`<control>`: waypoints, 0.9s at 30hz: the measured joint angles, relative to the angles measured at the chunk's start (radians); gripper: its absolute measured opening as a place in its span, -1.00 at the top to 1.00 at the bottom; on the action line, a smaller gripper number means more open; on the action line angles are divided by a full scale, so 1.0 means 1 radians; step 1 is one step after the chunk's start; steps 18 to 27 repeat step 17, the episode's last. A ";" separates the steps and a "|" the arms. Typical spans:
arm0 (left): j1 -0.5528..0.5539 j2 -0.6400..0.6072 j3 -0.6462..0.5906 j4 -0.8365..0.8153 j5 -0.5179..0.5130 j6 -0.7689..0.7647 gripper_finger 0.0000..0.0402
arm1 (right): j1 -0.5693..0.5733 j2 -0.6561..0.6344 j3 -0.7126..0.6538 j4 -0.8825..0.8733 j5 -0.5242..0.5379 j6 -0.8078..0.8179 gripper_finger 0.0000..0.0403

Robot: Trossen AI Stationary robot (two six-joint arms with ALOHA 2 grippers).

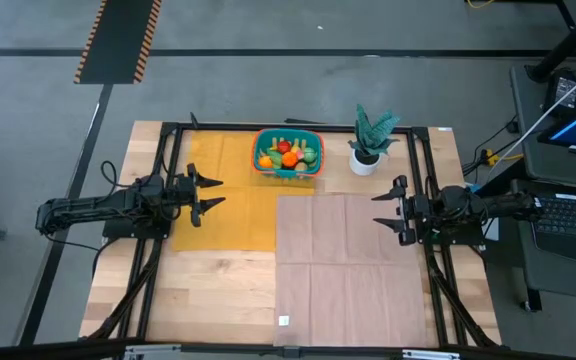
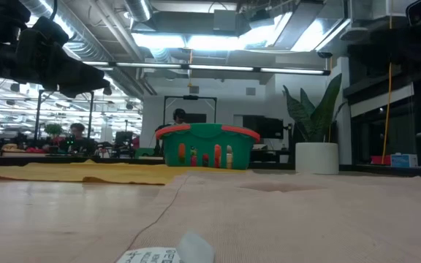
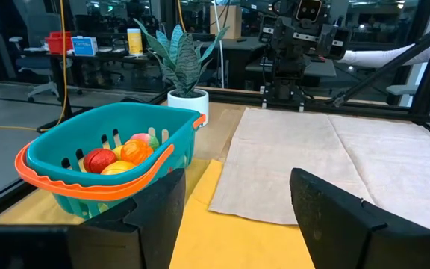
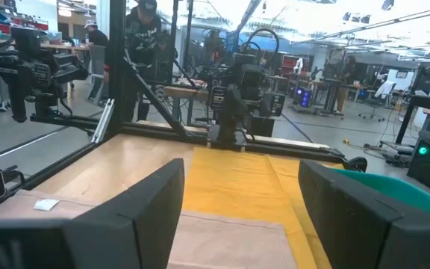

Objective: Pick and placing Produce into tupperware
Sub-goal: Return to Home Position

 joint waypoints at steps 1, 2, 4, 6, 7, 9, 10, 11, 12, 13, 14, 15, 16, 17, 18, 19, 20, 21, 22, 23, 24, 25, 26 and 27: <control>0.000 0.000 0.000 0.000 0.000 0.000 -0.16 | 0.000 0.000 0.000 0.000 0.000 0.000 -0.31; 0.000 0.000 0.000 0.000 0.000 0.000 -0.16 | 0.000 0.000 0.000 0.000 0.000 0.000 -0.31; 0.000 0.000 0.000 0.000 0.000 0.000 -0.15 | 0.000 0.000 0.000 0.000 0.000 0.000 -0.31; 0.000 0.000 0.000 0.000 0.000 0.000 -0.14 | 0.000 0.000 0.000 0.000 0.000 0.000 -0.31; 0.000 0.000 0.000 0.000 0.000 0.000 -0.14 | 0.000 0.000 0.000 0.000 0.000 0.000 -0.31; 0.000 0.000 0.000 0.000 0.000 0.000 -0.14 | 0.000 0.000 0.000 0.000 0.000 0.000 -0.31; 0.000 0.000 0.000 0.000 0.000 0.000 -0.15 | 0.000 0.000 0.000 0.000 0.000 0.000 -0.31; 0.000 0.000 0.000 0.000 0.000 0.000 -0.15 | 0.000 0.000 0.000 0.000 0.000 0.000 -0.31; 0.000 0.000 0.000 0.000 0.000 0.000 -0.16 | 0.000 0.000 0.000 0.000 0.000 0.000 -0.31; 0.000 0.000 0.000 0.000 0.000 0.000 -0.16 | 0.000 0.000 0.000 0.000 0.000 0.000 -0.31; 0.000 0.000 0.000 0.000 0.000 0.000 -0.16 | 0.000 0.000 0.000 0.000 0.000 0.000 -0.31; 0.000 0.000 0.000 0.000 0.000 0.000 -0.16 | 0.000 0.000 0.000 0.000 0.000 0.000 -0.31; 0.000 0.000 0.000 0.000 0.000 0.000 -0.16 | 0.000 0.000 0.000 0.000 0.000 0.000 -0.31; 0.000 0.000 0.000 0.000 0.000 0.000 -0.15 | 0.000 0.000 0.000 0.000 0.000 0.000 -0.31; 0.000 0.000 0.000 0.000 0.000 0.000 -0.15 | 0.000 0.000 0.000 0.000 0.000 0.000 -0.31; 0.000 0.000 0.000 0.000 0.000 0.000 -0.15 | 0.000 0.000 0.000 0.000 0.000 0.000 -0.31; 0.000 0.000 0.000 0.000 0.000 0.000 -0.15 | 0.000 0.000 0.000 0.000 0.000 0.000 -0.31; 0.000 0.000 0.000 0.000 0.000 0.000 -0.15 | 0.000 0.000 0.000 0.000 0.000 0.000 -0.31; 0.000 0.000 0.000 0.000 0.000 0.000 -0.15 | 0.000 0.000 0.000 0.000 0.000 0.000 -0.31; 0.000 0.000 0.000 0.000 0.000 0.000 -0.15 | 0.000 0.000 0.000 0.000 0.000 0.000 -0.31; 0.000 0.000 0.000 0.000 0.000 0.000 -0.15 | 0.000 0.000 0.000 0.000 0.000 0.000 -0.31; 0.000 0.000 0.000 0.000 0.000 0.000 -0.15 | 0.000 0.000 0.000 0.000 0.000 0.000 -0.31; 0.000 0.000 0.000 0.000 0.000 0.000 -0.15 | 0.000 0.000 0.000 0.000 0.000 0.000 -0.31; 0.000 0.000 0.000 0.000 0.000 0.000 -0.15 | 0.000 0.000 0.000 0.000 0.000 0.000 -0.31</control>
